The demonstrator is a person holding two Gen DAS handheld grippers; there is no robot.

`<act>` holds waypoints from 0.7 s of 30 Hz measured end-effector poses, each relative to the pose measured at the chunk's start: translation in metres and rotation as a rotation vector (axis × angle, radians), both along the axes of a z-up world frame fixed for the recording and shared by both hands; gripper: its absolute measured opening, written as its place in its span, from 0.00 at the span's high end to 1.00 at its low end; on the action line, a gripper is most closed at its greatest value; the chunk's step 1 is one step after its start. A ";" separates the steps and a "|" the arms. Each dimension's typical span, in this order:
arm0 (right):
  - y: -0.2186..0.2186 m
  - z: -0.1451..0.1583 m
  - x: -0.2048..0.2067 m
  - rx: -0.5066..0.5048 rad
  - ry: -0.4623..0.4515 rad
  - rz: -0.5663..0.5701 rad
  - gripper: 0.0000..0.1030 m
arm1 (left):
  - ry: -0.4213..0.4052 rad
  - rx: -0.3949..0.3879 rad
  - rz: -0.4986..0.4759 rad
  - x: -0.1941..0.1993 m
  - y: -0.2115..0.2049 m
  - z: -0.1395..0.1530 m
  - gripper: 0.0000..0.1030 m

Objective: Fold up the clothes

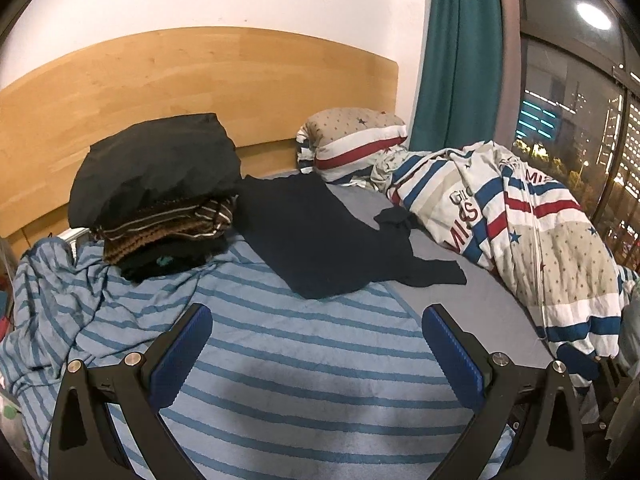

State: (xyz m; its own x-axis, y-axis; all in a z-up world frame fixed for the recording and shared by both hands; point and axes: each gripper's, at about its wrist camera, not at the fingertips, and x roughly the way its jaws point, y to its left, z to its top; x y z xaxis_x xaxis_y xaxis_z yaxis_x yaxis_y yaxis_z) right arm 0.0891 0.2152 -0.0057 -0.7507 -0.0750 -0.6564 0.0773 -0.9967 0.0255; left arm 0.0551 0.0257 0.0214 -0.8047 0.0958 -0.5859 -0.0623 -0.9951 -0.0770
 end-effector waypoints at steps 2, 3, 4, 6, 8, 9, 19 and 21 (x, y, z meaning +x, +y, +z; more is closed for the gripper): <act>-0.001 -0.002 -0.001 0.017 0.007 0.007 0.00 | -0.004 -0.007 -0.002 -0.003 0.001 -0.003 0.00; -0.002 -0.003 -0.002 0.014 0.006 0.012 0.00 | -0.007 -0.010 -0.001 -0.005 0.001 -0.005 0.00; -0.003 -0.003 -0.003 0.007 0.000 0.015 0.00 | -0.012 -0.009 -0.002 -0.007 0.001 -0.006 0.00; -0.003 -0.007 -0.005 -0.017 -0.010 0.026 0.00 | -0.018 -0.004 -0.001 -0.012 0.000 -0.008 0.00; -0.005 -0.010 -0.006 -0.019 -0.012 0.030 0.00 | -0.020 -0.003 0.003 -0.015 -0.002 -0.011 0.00; -0.006 -0.011 -0.007 -0.016 -0.013 0.031 0.00 | -0.021 -0.004 0.006 -0.016 -0.002 -0.012 0.00; -0.007 -0.015 -0.011 -0.022 0.000 0.031 0.00 | -0.018 -0.031 0.032 -0.023 -0.004 -0.021 0.00; -0.007 -0.016 -0.013 -0.027 -0.005 0.037 0.00 | -0.022 -0.038 0.034 -0.024 -0.004 -0.023 0.00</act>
